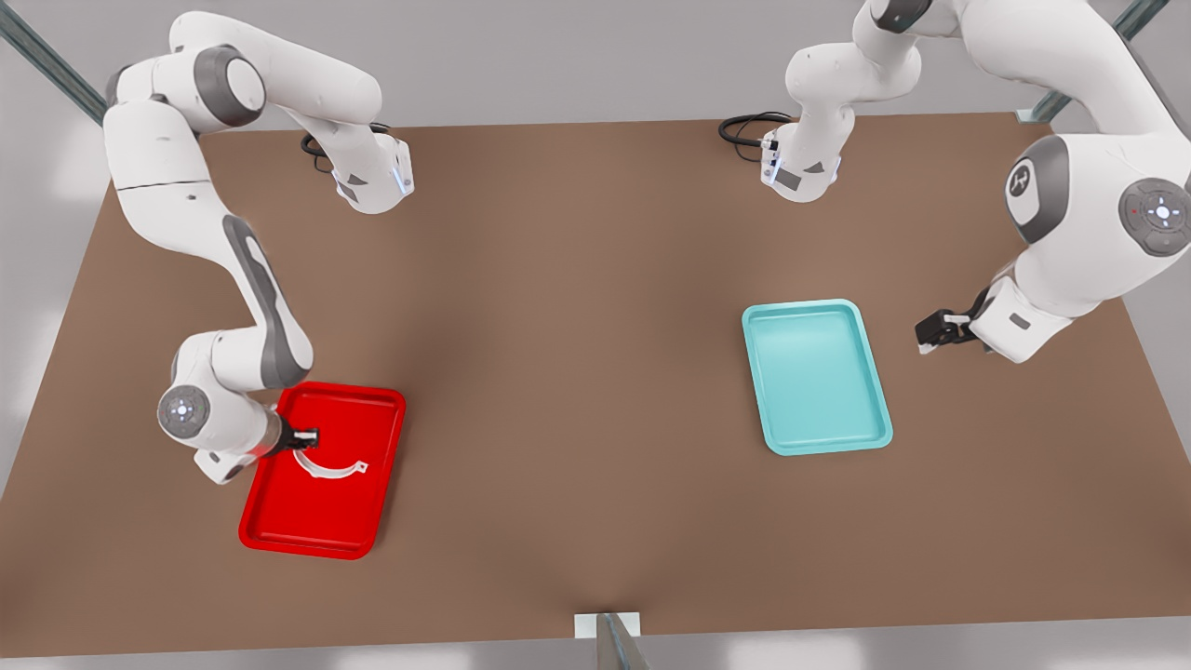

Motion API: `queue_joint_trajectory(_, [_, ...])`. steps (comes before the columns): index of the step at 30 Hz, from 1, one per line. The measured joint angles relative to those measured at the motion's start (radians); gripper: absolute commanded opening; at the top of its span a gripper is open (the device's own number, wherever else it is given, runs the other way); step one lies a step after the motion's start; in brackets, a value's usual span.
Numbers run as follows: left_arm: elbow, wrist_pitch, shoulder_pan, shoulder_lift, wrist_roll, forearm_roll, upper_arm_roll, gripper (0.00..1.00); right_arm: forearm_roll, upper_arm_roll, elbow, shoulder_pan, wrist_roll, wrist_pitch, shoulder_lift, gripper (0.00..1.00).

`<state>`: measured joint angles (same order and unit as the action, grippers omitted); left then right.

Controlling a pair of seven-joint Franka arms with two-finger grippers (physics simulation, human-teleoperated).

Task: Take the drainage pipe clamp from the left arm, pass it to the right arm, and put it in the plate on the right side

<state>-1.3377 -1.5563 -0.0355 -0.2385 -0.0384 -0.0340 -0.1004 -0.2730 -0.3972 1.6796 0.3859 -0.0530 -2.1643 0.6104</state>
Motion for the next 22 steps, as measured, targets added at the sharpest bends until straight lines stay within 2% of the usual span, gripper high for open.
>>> queue_joint_trajectory(1, [0.001,0.006,0.0,-0.001,0.005,0.004,0.001,1.0,-0.014,0.0,-0.001,0.004,0.003,-0.006,0.008,0.36])
queue_joint_trajectory(2, [0.003,0.013,0.0,-0.001,0.01,0.006,0.001,1.0,-0.031,0.0,-0.002,0.008,0.002,-0.012,0.013,0.78])
queue_joint_trajectory(4, [0.005,0.025,0.002,-0.002,0.022,0.009,0.003,1.0,-0.076,0.0,-0.002,0.009,-0.015,-0.019,0.017,0.9])
queue_joint_trajectory(5, [0.005,0.03,0.001,-0.002,0.028,0.01,0.004,1.0,-0.093,0.0,-0.002,0.009,-0.025,-0.021,0.017,0.99])
queue_joint_trajectory(7, [0.006,0.037,-0.005,-0.002,0.039,0.012,0.005,1.0,-0.109,-0.01,-0.019,0.007,-0.039,-0.022,0.008,1.0])
queue_joint_trajectory(9, [0.006,0.042,-0.008,-0.003,0.048,0.013,0.006,1.0,-0.104,-0.058,-0.075,0.006,-0.042,0.006,-0.051,1.0])
queue_joint_trajectory(11, [0.006,0.046,-0.008,-0.006,0.057,0.013,0.006,1.0,-0.085,-0.123,-0.211,0.007,-0.039,0.093,-0.11,1.0])
queue_joint_trajectory(12, [0.006,0.047,-0.007,-0.007,0.061,0.013,0.006,1.0,-0.058,-0.126,-0.248,0.005,-0.035,0.139,-0.167,1.0])
queue_joint_trajectory(13, [0.006,0.048,-0.007,-0.008,0.065,0.014,0.006,1.0,-0.025,-0.075,-0.279,-0.036,-0.031,0.189,-0.213,1.0])
queue_joint_trajectory(15, [0.006,0.05,-0.007,-0.009,0.072,0.015,0.006,1.0,0.078,0.229,-0.351,-0.271,-0.016,0.298,-0.305,1.0])
queue_joint_trajectory(16, [0.006,0.05,-0.006,-0.01,0.075,0.015,0.006,1.0,0.116,0.307,-0.348,-0.326,-0.007,0.348,-0.367,1.0])
queue_joint_trajectory(18, [0.006,0.051,-0.005,-0.011,0.081,0.016,0.006,1.0,0.167,0.365,-0.266,-0.37,0.008,0.413,-0.449,1.0])
queue_joint_trajectory(19, [0.006,0.052,-0.004,-0.011,0.084,0.016,0.006,1.0,0.189,0.375,-0.293,-0.379,0.014,0.44,-0.434,1.0])
queue_joint_trajectory(22, [0.006,0.053,-0.002,-0.014,0.091,0.017,0.005,1.0,0.226,0.363,-0.299,-0.39,0.028,0.513,-0.428,1.0])
